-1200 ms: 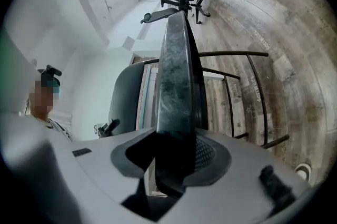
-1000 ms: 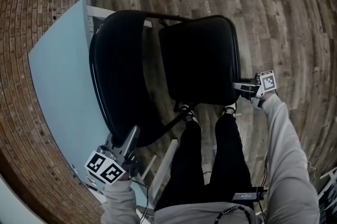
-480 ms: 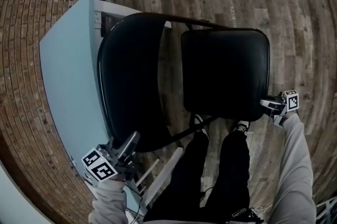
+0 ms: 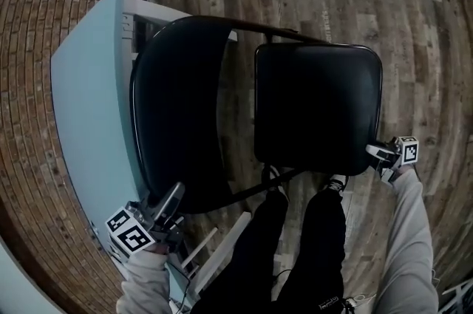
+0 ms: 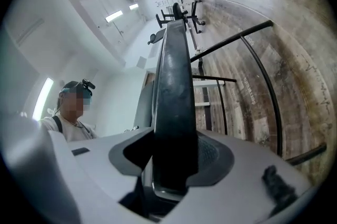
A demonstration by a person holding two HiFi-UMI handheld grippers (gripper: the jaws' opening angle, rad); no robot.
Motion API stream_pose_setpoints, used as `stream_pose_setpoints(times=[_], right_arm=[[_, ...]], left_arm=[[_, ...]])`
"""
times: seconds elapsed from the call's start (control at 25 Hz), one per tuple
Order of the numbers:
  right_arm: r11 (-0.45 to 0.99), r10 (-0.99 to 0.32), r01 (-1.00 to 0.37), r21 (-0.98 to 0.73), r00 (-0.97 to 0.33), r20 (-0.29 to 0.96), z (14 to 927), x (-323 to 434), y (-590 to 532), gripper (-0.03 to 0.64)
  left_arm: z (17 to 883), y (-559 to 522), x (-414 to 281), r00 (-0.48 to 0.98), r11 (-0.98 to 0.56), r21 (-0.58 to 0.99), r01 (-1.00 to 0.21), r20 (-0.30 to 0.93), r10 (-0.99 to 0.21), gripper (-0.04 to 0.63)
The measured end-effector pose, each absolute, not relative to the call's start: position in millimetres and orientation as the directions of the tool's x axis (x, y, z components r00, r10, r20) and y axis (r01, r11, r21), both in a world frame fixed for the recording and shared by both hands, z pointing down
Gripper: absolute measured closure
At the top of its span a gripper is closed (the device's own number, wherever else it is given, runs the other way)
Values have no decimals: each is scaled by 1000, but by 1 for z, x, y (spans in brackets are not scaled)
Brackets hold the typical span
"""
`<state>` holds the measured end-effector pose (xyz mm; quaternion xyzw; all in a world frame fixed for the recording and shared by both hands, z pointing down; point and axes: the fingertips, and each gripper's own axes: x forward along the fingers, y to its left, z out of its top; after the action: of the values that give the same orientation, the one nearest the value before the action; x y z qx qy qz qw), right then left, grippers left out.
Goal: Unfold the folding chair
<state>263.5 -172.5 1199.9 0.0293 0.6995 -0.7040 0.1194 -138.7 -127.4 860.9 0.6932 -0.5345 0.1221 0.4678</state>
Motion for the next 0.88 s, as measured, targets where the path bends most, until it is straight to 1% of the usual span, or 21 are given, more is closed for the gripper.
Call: stream_pose_setpoints(times=[0.04,0.08,0.12,0.16,0.24,0.28,0.36,0.44,0.6,0.68,0.8,0.88], right_arm=[[15,-163,155,-988,-974,-155,1202,266,-175,424],[26,-207,77,-997,-975,-80,1205,271,-179,340],[38,-243,-17,-999,-970,7,1210,278,-180,314],[55,-258,-119,-991,-961,101,1214,287,-176,313],[129,-215,-318,-939,-934,286,1213,304,-157,313],[188,-170,-394,-900,-915,365,1204,309,-145,313],[296,-94,-487,-822,-871,482,1175,318,-123,312],[351,-92,-530,-772,-840,535,1132,329,-121,313],[419,-178,-571,-706,-814,553,1023,335,-132,313],[482,-221,-599,-640,-790,572,967,326,-144,313],[581,-296,-634,-510,-748,594,871,312,-166,313],[626,-355,-644,-439,-737,575,804,297,-171,314]], left_arm=[[863,-128,-139,355,-7,452,-892,691,-630,476],[866,-128,-138,307,-38,366,-930,716,-627,378],[869,-127,-133,271,-78,285,-955,736,-620,302],[870,-124,-126,247,-114,225,-968,751,-613,258],[865,-118,-120,203,-133,153,-979,761,-616,187],[858,-115,-124,175,-125,124,-984,761,-625,181],[836,-108,-137,135,-112,83,-990,758,-638,179],[813,-101,-147,134,-116,77,-990,754,-643,178],[755,-93,-158,146,-122,86,-989,730,-668,178],[718,-100,-162,170,-140,101,-985,692,-702,179],[660,-111,-144,281,-236,155,-959,600,-749,179],[626,-111,-128,357,-312,178,-933,543,-760,181]])
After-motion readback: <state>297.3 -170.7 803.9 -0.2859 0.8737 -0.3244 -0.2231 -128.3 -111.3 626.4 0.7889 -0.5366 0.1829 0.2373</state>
